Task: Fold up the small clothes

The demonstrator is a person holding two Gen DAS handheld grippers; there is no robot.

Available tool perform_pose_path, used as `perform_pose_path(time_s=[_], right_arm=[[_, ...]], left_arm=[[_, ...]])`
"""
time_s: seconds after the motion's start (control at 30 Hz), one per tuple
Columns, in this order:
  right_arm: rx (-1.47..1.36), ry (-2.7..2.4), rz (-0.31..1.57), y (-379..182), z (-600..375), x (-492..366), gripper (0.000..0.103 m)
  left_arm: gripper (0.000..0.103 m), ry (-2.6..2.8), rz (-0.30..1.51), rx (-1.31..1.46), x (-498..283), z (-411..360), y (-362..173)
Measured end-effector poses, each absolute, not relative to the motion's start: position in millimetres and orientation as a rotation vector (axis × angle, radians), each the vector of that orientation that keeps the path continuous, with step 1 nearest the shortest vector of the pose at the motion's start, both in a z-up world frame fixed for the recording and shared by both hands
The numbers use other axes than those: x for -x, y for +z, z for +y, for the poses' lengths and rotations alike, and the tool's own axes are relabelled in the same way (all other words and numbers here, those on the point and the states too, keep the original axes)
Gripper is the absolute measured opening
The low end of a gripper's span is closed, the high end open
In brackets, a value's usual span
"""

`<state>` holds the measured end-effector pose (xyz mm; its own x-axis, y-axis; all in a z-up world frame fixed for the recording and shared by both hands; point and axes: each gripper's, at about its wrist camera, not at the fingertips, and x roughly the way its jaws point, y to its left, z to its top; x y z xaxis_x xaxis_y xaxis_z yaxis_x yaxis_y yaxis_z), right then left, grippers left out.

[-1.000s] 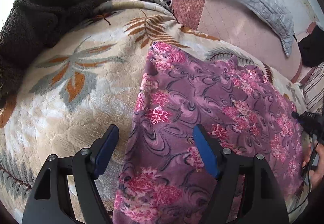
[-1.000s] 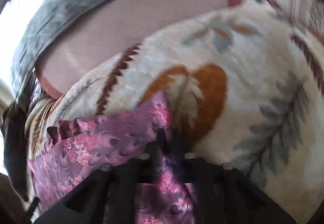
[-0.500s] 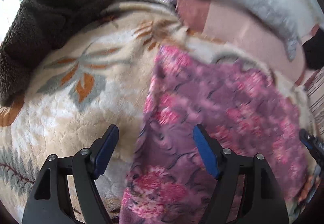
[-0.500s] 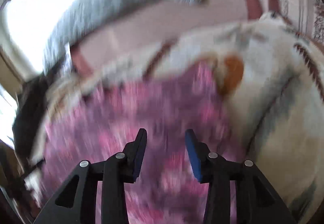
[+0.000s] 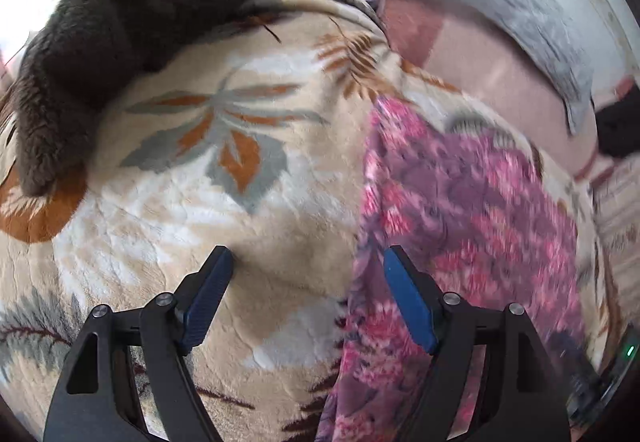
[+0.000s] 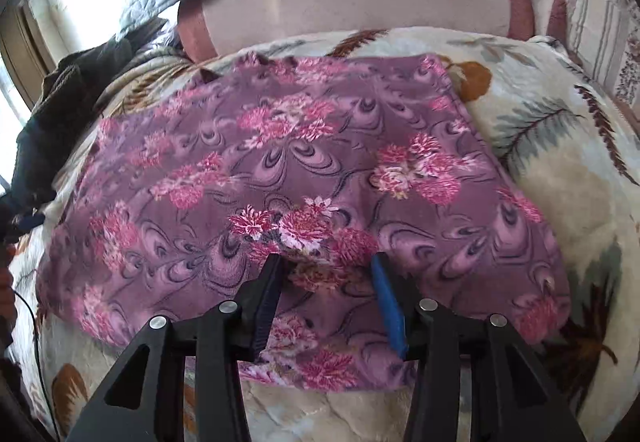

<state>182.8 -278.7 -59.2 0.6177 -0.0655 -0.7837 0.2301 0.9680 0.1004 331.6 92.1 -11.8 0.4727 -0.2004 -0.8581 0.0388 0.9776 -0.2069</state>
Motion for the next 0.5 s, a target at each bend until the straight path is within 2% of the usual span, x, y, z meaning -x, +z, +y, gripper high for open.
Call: perform_pose_path(time_s=[0.13,0.2,0.23,0.3,0.5], right_arm=[[-0.296,-0.163,0.819,-39.4,-276.7,-173.0,0.049],[-0.276,-0.186,0.861,-46.9,-271.4,-174.3,0.056],[-0.256,-0.199,0.908,-57.5,-270.9,-176.1,0.057],[-0.195,-0.217,0.96,-68.0,-267.9,-180.3,0.056],[-0.216,-0.235,0.881,-37.4,-264.2,-163.8,0.057]], left_arm=[[0.078,-0.16,1.079,-0.059,-320.3,65.2,-16.1],[0.079,-0.141,1.095,-0.117,-320.7,59.3,-22.6],[0.079,-0.131,1.106,-0.135,-321.0,57.0,-26.8],[0.079,-0.133,1.108,-0.127,-321.5,58.7,-26.0],[0.078,-0.16,1.115,0.036,-324.6,82.4,-16.6]])
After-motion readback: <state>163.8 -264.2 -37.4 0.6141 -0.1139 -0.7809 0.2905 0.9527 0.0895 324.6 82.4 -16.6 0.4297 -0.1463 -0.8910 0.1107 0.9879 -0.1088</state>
